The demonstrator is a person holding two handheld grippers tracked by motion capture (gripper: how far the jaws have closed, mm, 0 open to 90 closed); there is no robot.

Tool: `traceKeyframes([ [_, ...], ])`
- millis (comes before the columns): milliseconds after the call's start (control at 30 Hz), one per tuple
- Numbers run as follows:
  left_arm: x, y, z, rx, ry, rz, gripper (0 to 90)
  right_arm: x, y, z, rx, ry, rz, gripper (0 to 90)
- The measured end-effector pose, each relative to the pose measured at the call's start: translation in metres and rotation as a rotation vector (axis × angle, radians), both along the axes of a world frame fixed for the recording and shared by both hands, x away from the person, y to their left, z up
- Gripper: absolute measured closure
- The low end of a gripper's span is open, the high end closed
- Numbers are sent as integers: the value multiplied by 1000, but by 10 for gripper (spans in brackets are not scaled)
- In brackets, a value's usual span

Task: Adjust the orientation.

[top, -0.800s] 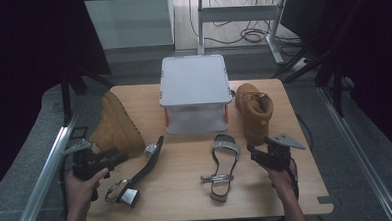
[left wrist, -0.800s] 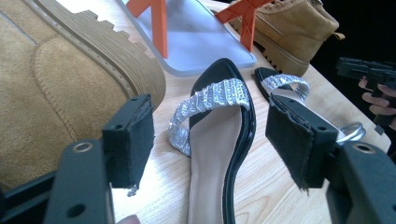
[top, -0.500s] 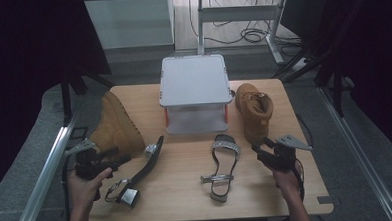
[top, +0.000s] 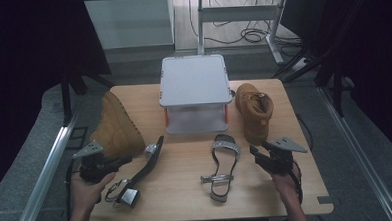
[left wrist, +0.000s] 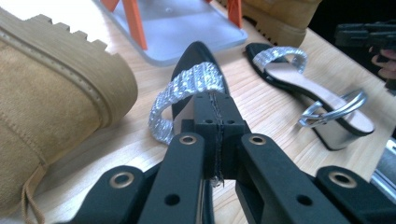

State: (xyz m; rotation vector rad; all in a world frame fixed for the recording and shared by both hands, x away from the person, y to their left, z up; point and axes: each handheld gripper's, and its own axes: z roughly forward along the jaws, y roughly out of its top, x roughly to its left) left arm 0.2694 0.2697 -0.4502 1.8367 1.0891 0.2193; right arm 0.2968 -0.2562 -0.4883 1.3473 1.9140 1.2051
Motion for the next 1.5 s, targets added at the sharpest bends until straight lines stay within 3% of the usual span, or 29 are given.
traceKeyframes([
  [300,1,-7,-4,37,26,12,900,4,-5,-2,8,24,-11,471],
  [533,3,-18,-10,54,51,-14,900,3,-2,-2,0,33,-6,461],
  [800,9,-29,-18,71,81,-45,900,4,7,-8,-44,52,17,448],
  [1100,13,-39,-28,115,114,-58,900,2,9,-9,-52,51,17,445],
  [1400,12,-33,-23,125,96,-27,900,1,11,-11,-60,54,22,444],
  [1500,13,-35,-27,154,101,-19,900,1,11,-11,-62,57,21,443],
])
